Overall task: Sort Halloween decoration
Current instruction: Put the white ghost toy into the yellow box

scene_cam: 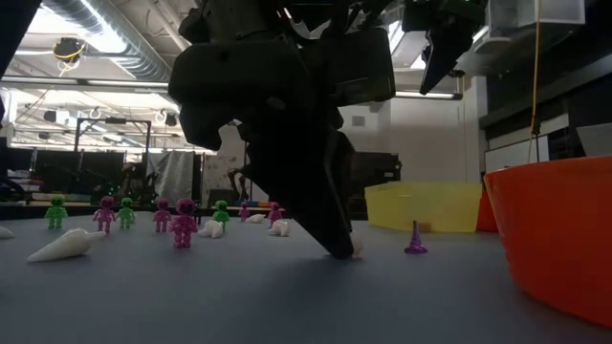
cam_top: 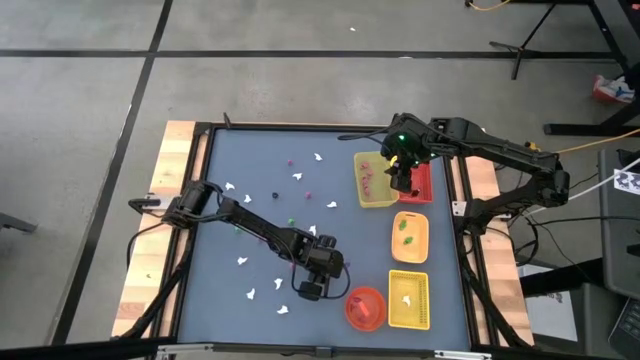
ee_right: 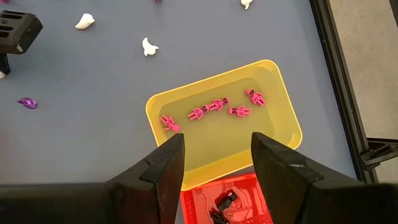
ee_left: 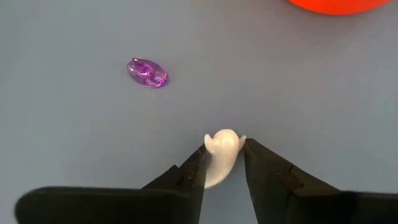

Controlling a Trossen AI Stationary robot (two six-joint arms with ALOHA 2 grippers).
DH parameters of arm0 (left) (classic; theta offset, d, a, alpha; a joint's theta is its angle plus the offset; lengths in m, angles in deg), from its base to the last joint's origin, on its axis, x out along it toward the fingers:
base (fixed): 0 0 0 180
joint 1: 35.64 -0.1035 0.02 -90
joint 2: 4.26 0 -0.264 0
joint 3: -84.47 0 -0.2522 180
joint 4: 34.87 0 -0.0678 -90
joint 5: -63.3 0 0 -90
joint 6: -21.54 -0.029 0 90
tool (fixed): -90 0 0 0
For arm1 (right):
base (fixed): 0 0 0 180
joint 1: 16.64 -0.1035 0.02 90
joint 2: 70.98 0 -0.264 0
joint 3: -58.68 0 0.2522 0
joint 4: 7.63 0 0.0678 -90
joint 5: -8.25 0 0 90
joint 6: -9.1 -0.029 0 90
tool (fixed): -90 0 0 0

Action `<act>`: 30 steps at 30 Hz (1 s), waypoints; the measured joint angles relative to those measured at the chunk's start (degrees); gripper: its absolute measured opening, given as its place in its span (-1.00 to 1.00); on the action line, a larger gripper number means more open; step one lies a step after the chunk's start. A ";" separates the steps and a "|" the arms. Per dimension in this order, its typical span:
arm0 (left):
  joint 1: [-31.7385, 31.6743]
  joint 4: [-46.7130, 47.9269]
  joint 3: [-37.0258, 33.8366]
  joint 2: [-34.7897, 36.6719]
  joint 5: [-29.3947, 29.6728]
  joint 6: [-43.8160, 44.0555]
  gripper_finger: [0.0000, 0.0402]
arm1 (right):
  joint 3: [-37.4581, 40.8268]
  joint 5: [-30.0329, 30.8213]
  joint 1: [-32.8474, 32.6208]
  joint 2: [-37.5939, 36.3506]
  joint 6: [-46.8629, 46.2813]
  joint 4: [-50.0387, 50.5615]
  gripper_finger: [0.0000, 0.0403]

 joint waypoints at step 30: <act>-0.02 0.07 0.00 0.09 -0.42 0.24 -0.84 | 0.00 0.00 0.01 0.00 -0.01 0.07 -0.09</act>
